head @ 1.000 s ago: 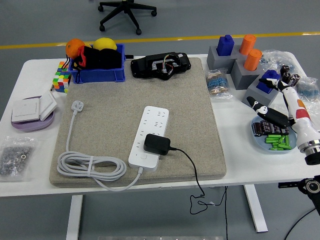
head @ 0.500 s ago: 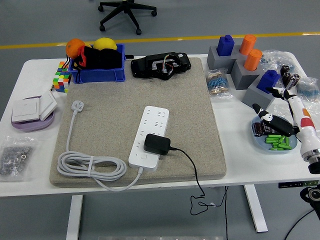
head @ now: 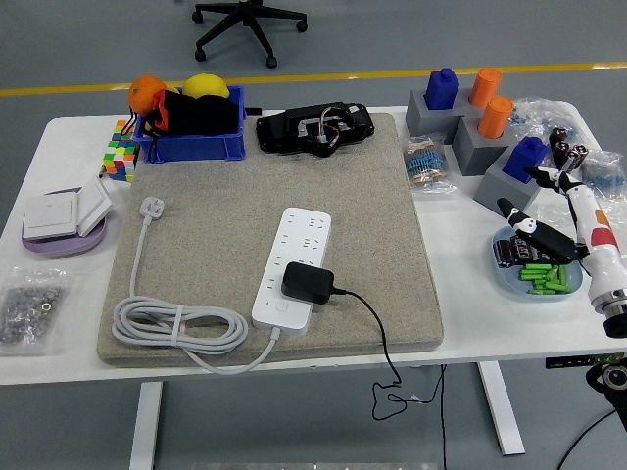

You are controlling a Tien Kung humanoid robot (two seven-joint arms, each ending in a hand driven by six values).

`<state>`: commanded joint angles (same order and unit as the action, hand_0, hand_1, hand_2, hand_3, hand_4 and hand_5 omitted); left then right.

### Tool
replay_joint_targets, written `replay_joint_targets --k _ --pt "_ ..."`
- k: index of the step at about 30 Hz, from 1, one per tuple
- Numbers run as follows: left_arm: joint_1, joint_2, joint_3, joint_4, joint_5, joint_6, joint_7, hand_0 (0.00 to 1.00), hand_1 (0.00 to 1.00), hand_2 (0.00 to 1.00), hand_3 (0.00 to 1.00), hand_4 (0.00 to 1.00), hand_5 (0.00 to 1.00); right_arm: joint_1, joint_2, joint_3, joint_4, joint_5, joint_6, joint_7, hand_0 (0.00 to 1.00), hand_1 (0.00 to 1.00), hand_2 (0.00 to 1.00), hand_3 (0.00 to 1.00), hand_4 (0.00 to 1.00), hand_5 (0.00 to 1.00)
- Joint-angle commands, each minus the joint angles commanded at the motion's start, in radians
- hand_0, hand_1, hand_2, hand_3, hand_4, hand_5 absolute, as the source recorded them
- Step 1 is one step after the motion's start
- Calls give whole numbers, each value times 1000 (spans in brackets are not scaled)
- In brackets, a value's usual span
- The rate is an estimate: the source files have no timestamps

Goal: Press the white button,pick up the black plug,place it near the board,insert it into the board

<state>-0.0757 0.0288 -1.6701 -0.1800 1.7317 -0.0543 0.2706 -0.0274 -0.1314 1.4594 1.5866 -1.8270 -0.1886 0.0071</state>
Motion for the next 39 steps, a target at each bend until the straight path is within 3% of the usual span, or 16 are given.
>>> replay_joint_targets --k 39 --pt "-19 -2 11 0 -15 1 1 627 632 640 694 586 372 8 10 2 -4 -1 -4 -4 885 813 810 758 825 562"
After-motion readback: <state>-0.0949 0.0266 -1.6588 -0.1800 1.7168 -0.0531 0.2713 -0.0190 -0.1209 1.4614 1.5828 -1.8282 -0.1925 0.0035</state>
